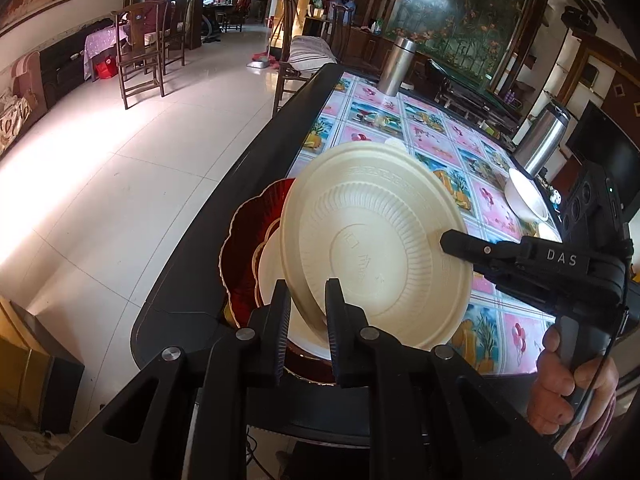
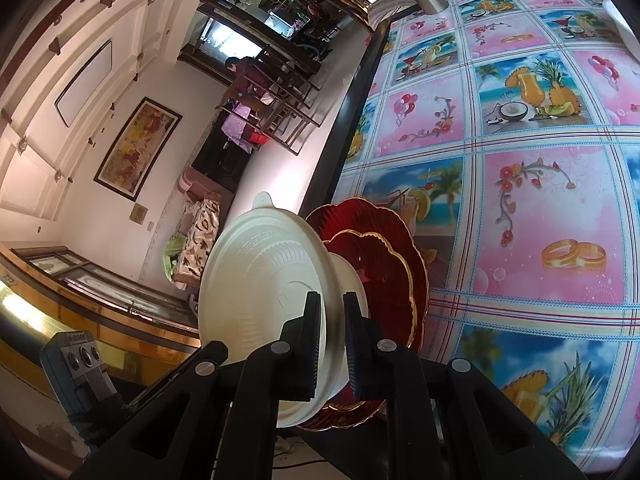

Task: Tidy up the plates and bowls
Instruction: 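Lower the beige plate onto the red plate stack and open the left tool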

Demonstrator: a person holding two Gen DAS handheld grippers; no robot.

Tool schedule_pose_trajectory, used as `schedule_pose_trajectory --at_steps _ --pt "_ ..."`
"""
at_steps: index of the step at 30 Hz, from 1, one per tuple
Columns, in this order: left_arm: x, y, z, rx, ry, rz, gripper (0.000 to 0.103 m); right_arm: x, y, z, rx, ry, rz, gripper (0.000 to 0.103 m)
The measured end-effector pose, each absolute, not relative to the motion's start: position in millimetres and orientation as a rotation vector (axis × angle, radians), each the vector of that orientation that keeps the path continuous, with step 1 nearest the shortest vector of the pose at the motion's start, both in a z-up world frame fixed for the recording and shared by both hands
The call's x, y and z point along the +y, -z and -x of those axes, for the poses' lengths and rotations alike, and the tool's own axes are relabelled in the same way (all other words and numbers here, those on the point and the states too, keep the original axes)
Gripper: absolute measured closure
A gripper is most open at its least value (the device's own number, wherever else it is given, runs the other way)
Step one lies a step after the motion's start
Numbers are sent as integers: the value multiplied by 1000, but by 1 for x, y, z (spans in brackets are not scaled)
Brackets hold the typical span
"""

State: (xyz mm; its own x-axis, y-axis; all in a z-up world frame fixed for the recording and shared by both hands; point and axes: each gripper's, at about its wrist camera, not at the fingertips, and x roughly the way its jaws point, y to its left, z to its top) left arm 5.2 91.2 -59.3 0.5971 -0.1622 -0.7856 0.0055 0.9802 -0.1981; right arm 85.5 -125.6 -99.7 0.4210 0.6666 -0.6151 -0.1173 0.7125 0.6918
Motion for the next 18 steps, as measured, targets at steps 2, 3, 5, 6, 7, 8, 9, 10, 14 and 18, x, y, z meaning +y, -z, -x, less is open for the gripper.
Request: schedule_pose_trajectory --at_steps 2,3,5,6,7,8,9,10,14,18 --pt "92 61 -6 937 98 178 88 -125 99 -87 1028 -533 -614 89" --pt "93 63 -5 940 94 174 88 -124 100 -88 1032 -531 -612 89" --pt "96 65 -4 950 88 168 87 -122 105 -91 1050 -529 -614 89" --pt "95 66 -4 955 85 160 87 -120 107 -93 1060 -530 -615 89" --pt "97 67 -4 958 81 154 87 -118 110 -94 1071 -529 -613 89" --pt "99 67 -3 961 79 149 87 -116 112 -93 1080 -527 -610 89" --pt "99 68 -2 965 78 148 86 -114 113 -94 1087 -526 -605 89" --pt "100 69 -2 969 76 146 85 -112 115 -95 1092 -526 -599 89" --pt "101 70 0 981 74 125 83 -110 119 -97 1099 -528 -593 89" --pt "108 65 3 972 41 123 77 -111 120 -96 1095 -519 -583 89"
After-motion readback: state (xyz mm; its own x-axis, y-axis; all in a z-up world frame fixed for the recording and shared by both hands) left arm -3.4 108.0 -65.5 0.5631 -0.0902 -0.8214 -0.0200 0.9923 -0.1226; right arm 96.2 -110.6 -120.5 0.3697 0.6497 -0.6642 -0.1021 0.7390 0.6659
